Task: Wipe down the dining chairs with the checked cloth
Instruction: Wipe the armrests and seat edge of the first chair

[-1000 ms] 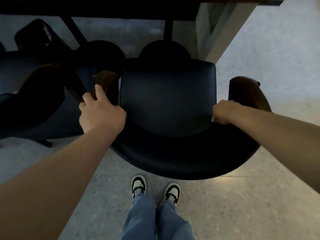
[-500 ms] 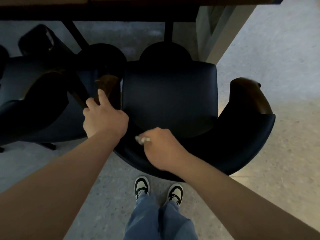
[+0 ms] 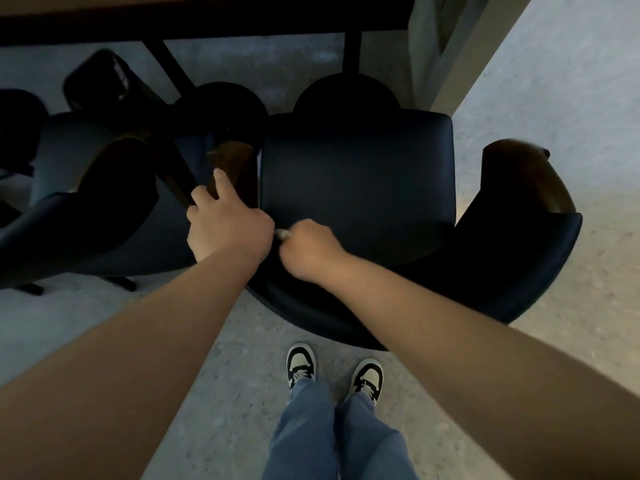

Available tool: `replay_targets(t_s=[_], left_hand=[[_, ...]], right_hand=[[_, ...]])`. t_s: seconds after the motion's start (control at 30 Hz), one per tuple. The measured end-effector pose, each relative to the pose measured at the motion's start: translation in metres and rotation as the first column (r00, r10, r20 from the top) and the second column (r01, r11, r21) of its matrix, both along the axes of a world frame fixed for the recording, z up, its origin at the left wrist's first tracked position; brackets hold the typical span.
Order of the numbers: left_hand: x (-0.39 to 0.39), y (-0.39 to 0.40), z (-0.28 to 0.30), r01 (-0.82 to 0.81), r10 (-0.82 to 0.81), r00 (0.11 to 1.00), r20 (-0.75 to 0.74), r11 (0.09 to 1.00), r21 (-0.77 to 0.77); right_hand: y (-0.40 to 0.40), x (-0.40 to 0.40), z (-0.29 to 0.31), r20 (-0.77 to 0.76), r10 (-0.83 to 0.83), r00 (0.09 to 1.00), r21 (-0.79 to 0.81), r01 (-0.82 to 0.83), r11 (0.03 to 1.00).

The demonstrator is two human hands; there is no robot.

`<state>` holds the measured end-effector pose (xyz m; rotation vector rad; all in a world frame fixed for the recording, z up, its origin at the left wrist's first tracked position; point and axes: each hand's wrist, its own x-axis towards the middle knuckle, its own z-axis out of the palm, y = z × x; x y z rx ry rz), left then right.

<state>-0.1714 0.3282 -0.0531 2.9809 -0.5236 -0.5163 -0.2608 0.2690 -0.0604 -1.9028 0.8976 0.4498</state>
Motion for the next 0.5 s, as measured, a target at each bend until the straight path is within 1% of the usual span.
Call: replay_targets(t_s=[0.03, 0.07, 0.1, 0.13, 0.17, 0.2, 0.23, 0.27, 0.3, 0.33, 0.37, 0.43, 0.5], left_hand=[[0.001, 0.0, 0.0, -0.004, 0.004, 1.0, 0.0, 1.0, -0.005], [0.001, 0.0, 0.0, -0.007, 0.007, 1.0, 0.0, 1.0, -0.008], [0.001, 0.0, 0.0, -0.007, 0.007, 1.0, 0.0, 1.0, -0.008], [0.001, 0.0, -0.001, -0.005, 0.005, 1.0, -0.002, 1.0, -0.005], [0.001, 0.001, -0.001, -0.002, 0.002, 1.0, -0.004, 1.0, -0.005], [0.001, 0.001, -0.001, 0.001, -0.001, 1.0, -0.005, 1.0, -0.007], [0.001, 0.001, 0.0, 0.002, -0.002, 1.0, -0.006, 1.0, -0.01], [0.001, 0.001, 0.0, 0.002, -0.002, 1.0, -0.006, 1.0, -0.011], [0.001, 0.001, -0.001, 0.002, -0.002, 1.0, -0.005, 1.0, -0.011], [0.001, 0.001, 0.0, 0.001, -0.001, 1.0, -0.005, 1.0, -0.01], [0.0, 0.001, 0.0, 0.002, -0.002, 1.0, -0.006, 1.0, -0.009], [0.0, 0.001, 0.0, 0.002, -0.002, 1.0, -0.006, 1.0, -0.007], [0.0, 0.001, 0.0, 0.003, -0.003, 1.0, -0.001, 1.0, -0.005]], right_hand=[[0.008, 0.006, 0.004, 0.058, -0.002, 0.998, 0.027, 0.0, 1.0], [0.011, 0.005, 0.006, 0.087, 0.034, 0.996, 0.025, -0.036, 0.999], [0.009, -0.005, 0.007, 0.095, 0.103, 0.99, -0.012, -0.102, 0.995], [0.002, -0.021, 0.005, 0.067, 0.197, 0.978, -0.066, -0.192, 0.979], [-0.009, -0.041, 0.005, 0.013, 0.296, 0.955, -0.124, -0.292, 0.948], [-0.024, -0.062, 0.005, -0.072, 0.379, 0.923, -0.165, -0.385, 0.908], [-0.041, -0.082, 0.005, -0.179, 0.425, 0.887, -0.183, -0.454, 0.872], [-0.058, -0.1, 0.006, -0.285, 0.427, 0.858, -0.184, -0.486, 0.855], [-0.073, -0.112, 0.006, -0.361, 0.388, 0.848, -0.193, -0.475, 0.859], [-0.082, -0.117, 0.004, -0.402, 0.334, 0.853, -0.21, -0.441, 0.872], [-0.082, -0.115, 0.001, -0.393, 0.282, 0.875, -0.222, -0.388, 0.894], [-0.058, -0.094, -0.001, -0.264, 0.206, 0.942, -0.235, -0.27, 0.934], [-0.02, -0.068, 0.002, -0.065, 0.167, 0.984, -0.193, -0.176, 0.965]])
